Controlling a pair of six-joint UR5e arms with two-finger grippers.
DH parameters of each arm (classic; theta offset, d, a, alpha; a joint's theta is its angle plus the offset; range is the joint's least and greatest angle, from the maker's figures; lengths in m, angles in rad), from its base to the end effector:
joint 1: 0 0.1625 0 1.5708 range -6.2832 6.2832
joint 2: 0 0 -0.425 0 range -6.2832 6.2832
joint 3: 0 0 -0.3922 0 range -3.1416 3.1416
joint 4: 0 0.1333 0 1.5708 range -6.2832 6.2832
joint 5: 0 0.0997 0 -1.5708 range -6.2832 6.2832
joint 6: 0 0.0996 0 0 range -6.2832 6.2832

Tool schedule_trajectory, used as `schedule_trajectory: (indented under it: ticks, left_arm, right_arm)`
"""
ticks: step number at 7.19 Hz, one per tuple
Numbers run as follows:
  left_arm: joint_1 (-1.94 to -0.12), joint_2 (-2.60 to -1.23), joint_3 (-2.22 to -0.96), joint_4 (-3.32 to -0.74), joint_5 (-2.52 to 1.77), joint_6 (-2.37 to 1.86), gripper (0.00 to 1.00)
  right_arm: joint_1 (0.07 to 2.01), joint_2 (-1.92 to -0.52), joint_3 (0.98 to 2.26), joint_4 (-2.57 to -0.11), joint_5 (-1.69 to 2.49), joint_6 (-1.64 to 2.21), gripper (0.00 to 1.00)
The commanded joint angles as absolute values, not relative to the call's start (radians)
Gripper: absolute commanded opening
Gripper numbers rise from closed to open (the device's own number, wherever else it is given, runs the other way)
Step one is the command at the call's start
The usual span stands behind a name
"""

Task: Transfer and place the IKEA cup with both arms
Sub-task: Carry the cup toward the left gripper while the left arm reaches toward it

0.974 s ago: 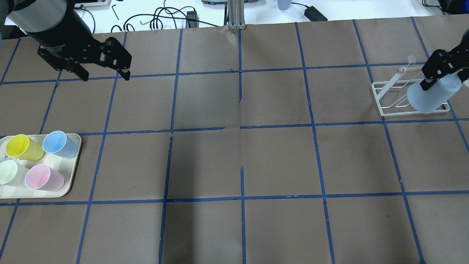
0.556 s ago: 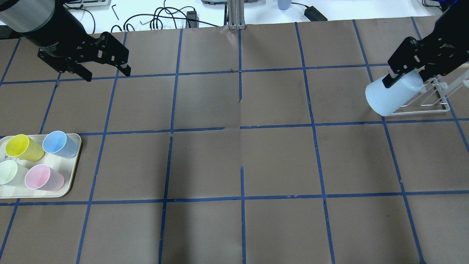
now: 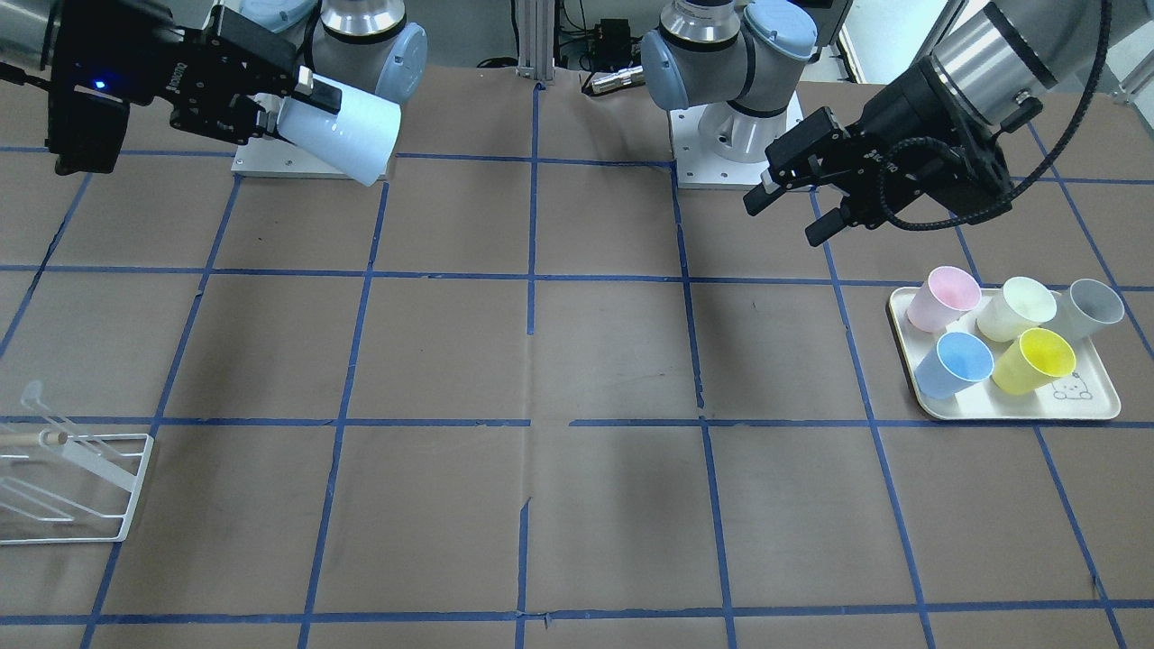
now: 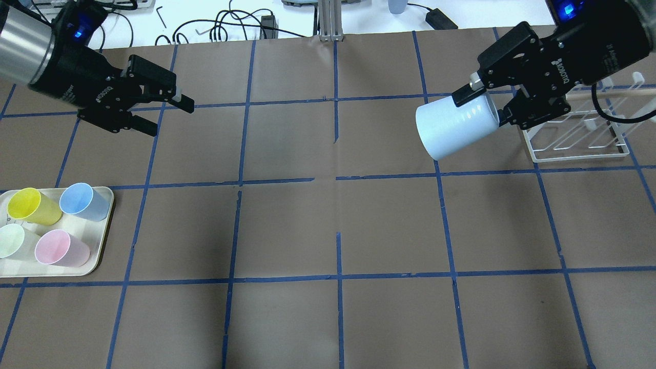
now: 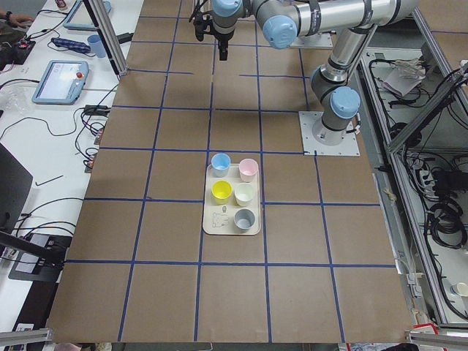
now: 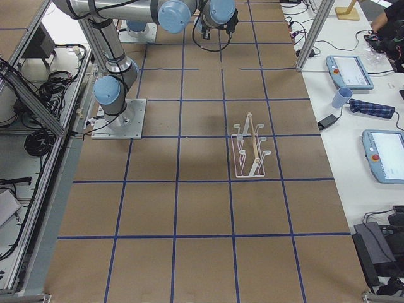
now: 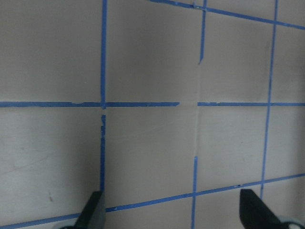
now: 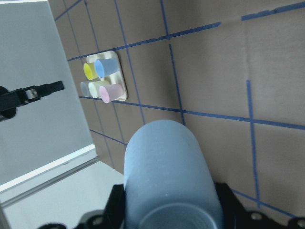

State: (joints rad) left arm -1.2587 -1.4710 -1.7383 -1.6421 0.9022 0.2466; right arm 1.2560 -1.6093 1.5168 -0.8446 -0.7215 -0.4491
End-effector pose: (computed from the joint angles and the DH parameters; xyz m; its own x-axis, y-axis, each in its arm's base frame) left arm -0.0515 -0.4757 0.4676 -0.7729 -0.0829 0.6292 -0.1190 0.9928 -0.0155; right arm 0.0692 -0.4596 0.5114 -0.5501 0.2324 -0.8021 0.0119 0.9626 0.2707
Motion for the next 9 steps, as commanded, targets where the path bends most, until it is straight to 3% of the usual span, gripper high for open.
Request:
schedule_trajectory:
  ticks: [1,4,6,9]
  left_arm:
    - [-1.233,-1.447,-1.933,-1.614,0.533,0.252,1.00]
    - [-1.305,-1.422,-2.022,-1.614,0.145,0.233,1.00]
    - [-1.415,-1.428,-2.025,-1.602,0.048,0.236,1.00]
    - [-1.439,-1.419,-2.084,-1.536,0.023,0.245,1.00]
  right_arm:
    - [1.258,-1.624,1.520,-0.660,-0.527,-0.449,0.42]
    - [1.343,-1.611,1.546,-0.574,-0.449,-0.462,0.46]
    - [1.387,-1.614,1.565,-0.583,-0.408,-0.466,0.43]
    - [1.414,-1.614,1.568,-0.584,-0.361,-0.466,0.39]
